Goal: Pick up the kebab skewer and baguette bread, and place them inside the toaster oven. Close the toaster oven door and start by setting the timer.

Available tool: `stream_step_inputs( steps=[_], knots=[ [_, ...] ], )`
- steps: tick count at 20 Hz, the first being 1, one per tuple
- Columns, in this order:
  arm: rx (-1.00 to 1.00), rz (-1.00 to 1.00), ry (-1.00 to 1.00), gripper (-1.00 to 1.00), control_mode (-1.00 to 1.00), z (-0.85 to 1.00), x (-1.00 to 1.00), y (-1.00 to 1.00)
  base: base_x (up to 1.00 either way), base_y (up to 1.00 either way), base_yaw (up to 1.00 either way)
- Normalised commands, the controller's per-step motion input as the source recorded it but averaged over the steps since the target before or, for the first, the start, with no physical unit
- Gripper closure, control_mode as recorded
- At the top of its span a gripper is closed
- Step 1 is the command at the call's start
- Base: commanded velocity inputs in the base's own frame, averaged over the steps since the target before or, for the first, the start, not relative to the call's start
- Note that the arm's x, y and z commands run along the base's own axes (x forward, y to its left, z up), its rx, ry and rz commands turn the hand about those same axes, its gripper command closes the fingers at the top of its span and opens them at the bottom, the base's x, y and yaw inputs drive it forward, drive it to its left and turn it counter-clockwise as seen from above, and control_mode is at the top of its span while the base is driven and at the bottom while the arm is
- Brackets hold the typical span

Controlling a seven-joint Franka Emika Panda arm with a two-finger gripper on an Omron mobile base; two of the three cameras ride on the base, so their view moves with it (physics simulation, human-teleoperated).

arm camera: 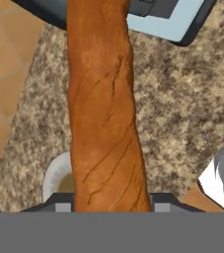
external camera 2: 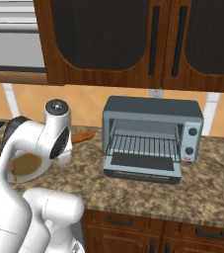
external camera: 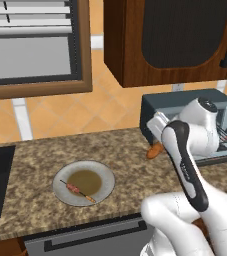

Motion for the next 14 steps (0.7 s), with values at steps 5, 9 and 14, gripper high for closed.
stream_step_inputs(
  steps=[5,9,14],
  knots=[
    [0.14,-0.15,0.0,1.0,-1.0,0.17,0.0,-0.9,0.0,0.0,0.0],
    [0.08,-0.09,-0.01,1.0,-1.0,0.07,0.0,-0.88,0.0,0.0,0.0],
    [0.0,-0.11,0.0,1.0,-1.0,0.0,0.06,-0.78,0.0,0.0,0.0]
  ],
)
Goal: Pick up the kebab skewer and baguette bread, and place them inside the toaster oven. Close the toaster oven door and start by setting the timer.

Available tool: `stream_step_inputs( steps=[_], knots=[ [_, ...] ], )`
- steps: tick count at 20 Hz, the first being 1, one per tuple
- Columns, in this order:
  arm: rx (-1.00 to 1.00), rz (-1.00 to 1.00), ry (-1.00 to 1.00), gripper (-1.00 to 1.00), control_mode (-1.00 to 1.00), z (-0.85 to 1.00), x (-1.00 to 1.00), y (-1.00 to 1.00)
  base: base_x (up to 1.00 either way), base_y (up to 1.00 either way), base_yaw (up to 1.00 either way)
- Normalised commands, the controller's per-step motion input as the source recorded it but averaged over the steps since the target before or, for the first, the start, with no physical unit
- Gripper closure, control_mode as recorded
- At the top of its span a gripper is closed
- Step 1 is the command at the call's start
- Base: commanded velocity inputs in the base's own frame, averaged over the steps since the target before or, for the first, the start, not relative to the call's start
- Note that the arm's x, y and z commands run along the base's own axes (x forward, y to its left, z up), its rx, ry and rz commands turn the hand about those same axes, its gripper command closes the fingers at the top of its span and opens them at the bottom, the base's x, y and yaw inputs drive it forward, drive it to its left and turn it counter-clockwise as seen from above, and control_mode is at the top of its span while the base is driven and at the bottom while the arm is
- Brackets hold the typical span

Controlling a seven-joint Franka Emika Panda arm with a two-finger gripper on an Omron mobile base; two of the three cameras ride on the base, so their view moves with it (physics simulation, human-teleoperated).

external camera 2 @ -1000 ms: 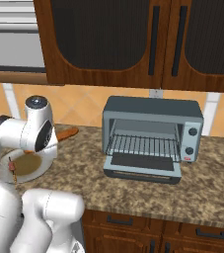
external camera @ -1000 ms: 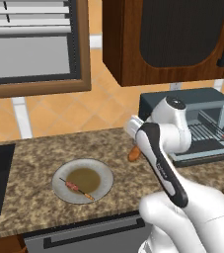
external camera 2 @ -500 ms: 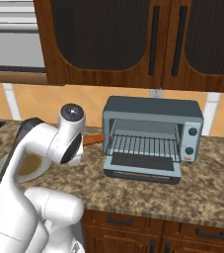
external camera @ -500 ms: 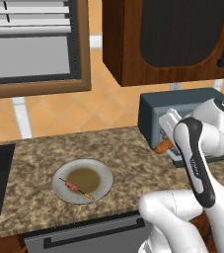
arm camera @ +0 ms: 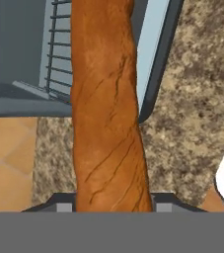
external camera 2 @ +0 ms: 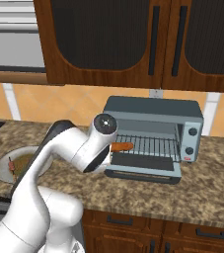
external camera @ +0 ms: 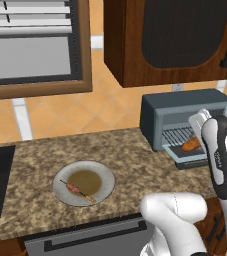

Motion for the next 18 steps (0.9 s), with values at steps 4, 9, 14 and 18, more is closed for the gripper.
stream_step_inputs(
  steps=[4,9,14,18],
  knots=[
    [0.0,-0.09,0.0,1.0,-1.0,0.0,0.23,-0.71,0.0,0.0,0.0],
    [0.0,-0.04,0.0,1.0,-1.0,0.0,0.4,-0.54,0.0,0.0,0.0],
    [0.0,-0.01,0.0,1.0,-1.0,-0.03,0.48,-0.38,0.0,0.0,0.0],
    [0.0,-0.03,0.0,1.0,-1.0,-0.04,0.41,-0.42,0.0,0.0,0.0]
  ],
)
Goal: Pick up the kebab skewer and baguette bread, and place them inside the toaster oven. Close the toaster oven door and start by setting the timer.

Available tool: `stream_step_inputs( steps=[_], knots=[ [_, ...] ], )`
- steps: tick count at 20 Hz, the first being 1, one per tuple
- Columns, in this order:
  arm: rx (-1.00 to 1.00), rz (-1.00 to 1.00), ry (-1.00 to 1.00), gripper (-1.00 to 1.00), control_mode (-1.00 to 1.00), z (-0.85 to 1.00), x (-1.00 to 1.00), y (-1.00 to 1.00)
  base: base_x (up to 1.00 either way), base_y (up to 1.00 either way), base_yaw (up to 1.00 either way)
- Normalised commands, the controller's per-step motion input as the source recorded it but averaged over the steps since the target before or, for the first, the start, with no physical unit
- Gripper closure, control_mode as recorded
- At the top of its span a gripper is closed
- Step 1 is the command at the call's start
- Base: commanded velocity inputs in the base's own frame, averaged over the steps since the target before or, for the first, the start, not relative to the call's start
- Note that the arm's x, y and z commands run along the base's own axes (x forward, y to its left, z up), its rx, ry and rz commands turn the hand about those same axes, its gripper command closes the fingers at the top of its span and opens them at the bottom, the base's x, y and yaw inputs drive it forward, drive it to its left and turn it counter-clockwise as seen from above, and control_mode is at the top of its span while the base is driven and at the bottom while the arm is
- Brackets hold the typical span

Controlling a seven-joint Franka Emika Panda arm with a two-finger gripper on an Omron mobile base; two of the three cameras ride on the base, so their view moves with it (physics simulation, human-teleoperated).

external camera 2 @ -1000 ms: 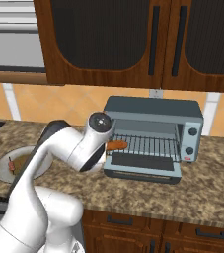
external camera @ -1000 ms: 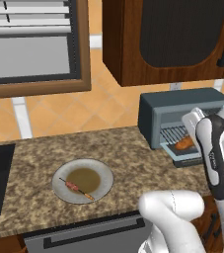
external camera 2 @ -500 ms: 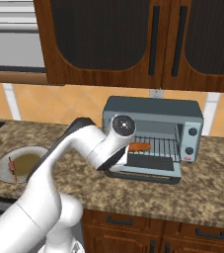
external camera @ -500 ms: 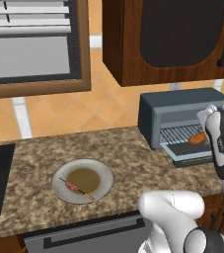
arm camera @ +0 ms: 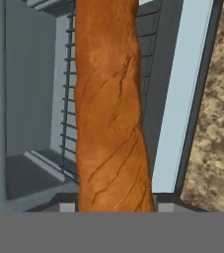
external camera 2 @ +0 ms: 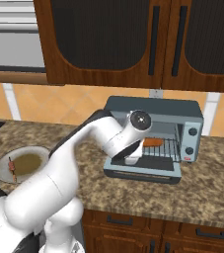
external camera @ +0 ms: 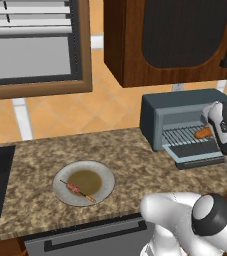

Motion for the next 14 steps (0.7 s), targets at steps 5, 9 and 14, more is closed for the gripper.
stream_step_inputs(
  steps=[5,9,14],
  knots=[
    [0.0,-0.06,0.0,1.0,-1.0,-0.16,0.38,-0.33,0.0,0.0,0.0],
    [-0.04,-0.11,0.0,1.0,-1.0,-0.32,0.3,-0.15,0.0,0.0,0.0],
    [-0.11,-0.2,0.0,1.0,-1.0,-0.28,0.25,0.0,0.0,0.0,0.0]
  ],
)
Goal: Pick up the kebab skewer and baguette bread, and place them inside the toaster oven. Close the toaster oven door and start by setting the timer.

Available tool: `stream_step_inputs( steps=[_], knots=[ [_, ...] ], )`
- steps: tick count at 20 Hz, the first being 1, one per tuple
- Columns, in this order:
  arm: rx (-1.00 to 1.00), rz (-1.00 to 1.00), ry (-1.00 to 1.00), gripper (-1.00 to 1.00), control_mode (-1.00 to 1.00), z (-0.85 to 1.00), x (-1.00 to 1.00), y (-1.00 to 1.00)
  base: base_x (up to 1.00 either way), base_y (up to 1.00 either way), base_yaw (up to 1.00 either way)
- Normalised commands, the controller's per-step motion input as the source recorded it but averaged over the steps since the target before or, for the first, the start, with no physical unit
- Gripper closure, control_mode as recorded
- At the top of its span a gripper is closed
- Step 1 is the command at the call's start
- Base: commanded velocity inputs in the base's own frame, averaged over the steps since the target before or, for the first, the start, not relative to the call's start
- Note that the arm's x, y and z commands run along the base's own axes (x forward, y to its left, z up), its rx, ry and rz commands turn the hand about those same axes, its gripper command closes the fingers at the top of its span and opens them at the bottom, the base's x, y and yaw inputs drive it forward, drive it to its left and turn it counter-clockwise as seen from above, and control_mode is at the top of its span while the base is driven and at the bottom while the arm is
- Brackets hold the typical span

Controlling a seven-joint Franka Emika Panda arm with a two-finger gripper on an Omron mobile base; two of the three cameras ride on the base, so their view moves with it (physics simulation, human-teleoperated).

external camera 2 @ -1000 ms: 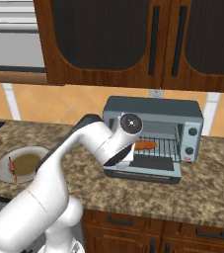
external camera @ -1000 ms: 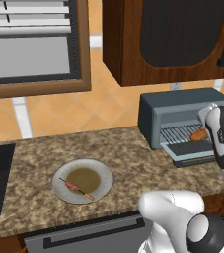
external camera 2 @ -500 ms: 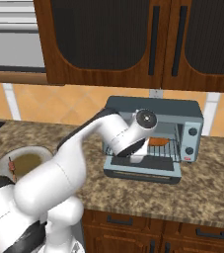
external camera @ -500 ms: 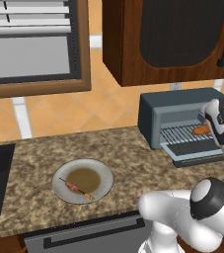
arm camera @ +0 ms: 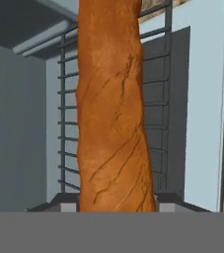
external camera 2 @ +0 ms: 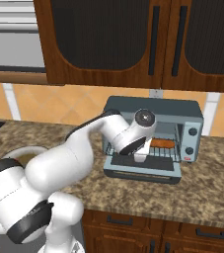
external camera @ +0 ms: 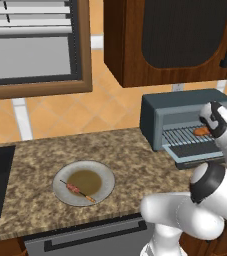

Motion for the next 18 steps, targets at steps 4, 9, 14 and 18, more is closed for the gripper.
stream_step_inputs(
  steps=[4,9,14,18],
  knots=[
    [-0.01,-0.02,0.0,1.0,-1.0,-0.04,0.44,-0.07,0.0,0.0,0.0],
    [0.0,0.02,0.0,1.0,-1.0,-0.07,0.38,-0.07,0.0,0.0,0.0],
    [0.0,0.0,0.02,1.0,-1.0,-0.17,0.09,-0.05,0.0,0.0,0.0],
    [0.0,0.0,0.03,1.0,-1.0,-0.17,0.01,-0.01,0.0,0.0,0.0]
  ],
)
